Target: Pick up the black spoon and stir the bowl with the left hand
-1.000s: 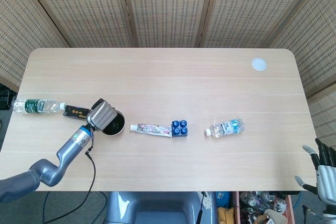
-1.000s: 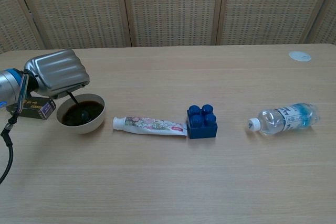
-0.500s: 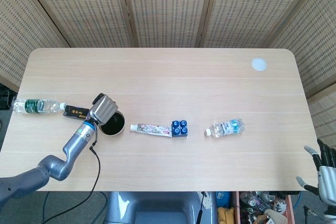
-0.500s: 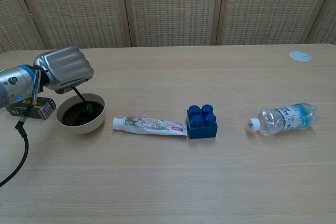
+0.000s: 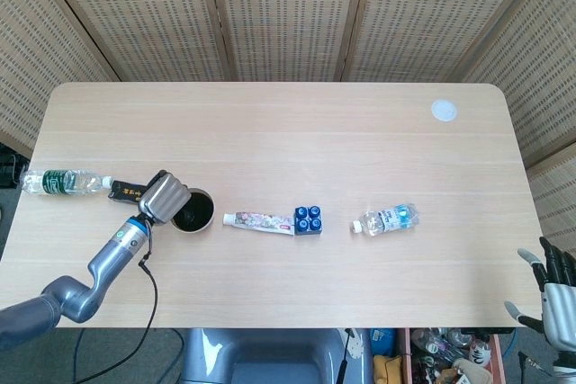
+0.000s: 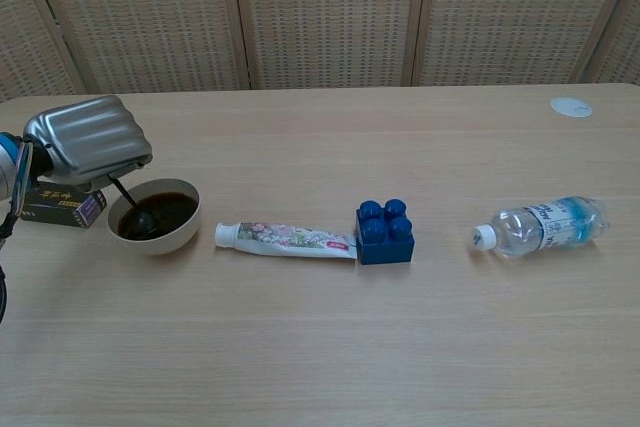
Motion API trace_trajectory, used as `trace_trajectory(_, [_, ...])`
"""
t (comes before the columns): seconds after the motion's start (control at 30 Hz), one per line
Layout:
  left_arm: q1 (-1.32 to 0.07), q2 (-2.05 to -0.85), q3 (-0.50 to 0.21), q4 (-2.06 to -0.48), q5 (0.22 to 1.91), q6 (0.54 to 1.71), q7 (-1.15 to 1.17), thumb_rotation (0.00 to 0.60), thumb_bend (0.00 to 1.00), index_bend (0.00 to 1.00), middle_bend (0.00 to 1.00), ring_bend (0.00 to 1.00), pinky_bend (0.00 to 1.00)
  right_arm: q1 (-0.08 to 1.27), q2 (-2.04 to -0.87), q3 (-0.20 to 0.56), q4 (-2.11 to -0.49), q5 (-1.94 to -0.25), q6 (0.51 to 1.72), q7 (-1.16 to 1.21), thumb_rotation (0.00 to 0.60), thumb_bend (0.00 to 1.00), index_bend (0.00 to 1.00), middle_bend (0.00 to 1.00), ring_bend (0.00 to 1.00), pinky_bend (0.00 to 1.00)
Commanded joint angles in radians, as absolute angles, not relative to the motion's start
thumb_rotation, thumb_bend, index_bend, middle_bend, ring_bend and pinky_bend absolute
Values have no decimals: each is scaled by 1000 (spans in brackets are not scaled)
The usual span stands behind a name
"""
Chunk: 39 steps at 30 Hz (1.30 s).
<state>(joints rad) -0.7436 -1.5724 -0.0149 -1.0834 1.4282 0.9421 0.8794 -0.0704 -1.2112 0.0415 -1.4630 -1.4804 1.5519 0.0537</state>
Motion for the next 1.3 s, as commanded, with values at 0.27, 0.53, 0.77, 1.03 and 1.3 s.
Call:
trace_trajectory(0.27, [-770, -1592, -28, -1125, 1439, 938, 907, 600, 393, 682, 963, 849, 776, -75, -1210, 41, -1462, -1478, 1556, 55, 600, 189, 221, 77, 0, 0])
trace_trajectory(0.53, [-800, -1652, -70, -1060, 1392, 918, 970, 600, 393, 682, 963, 849, 776, -79, -1208, 41, -1466, -1473, 1559, 51, 600, 189, 221, 78, 0, 0])
trace_trajectory(0.77, [-808, -1683, -86, -1000, 1360, 912, 996, 600, 392, 682, 963, 849, 776, -78, -1208, 40, -1467, -1474, 1556, 48, 600, 189, 222, 78, 0, 0])
trace_trajectory(1.03, [-785, -1662, -67, -996, 1350, 916, 982, 600, 392, 682, 963, 849, 776, -77, -1207, 40, -1469, -1476, 1556, 46, 600, 188, 221, 78, 0, 0])
trace_trajectory(1.3, [-749, -1599, -23, -1068, 1375, 941, 960, 600, 392, 682, 963, 849, 776, -78, -1207, 41, -1471, -1478, 1558, 46, 600, 189, 221, 78, 0, 0])
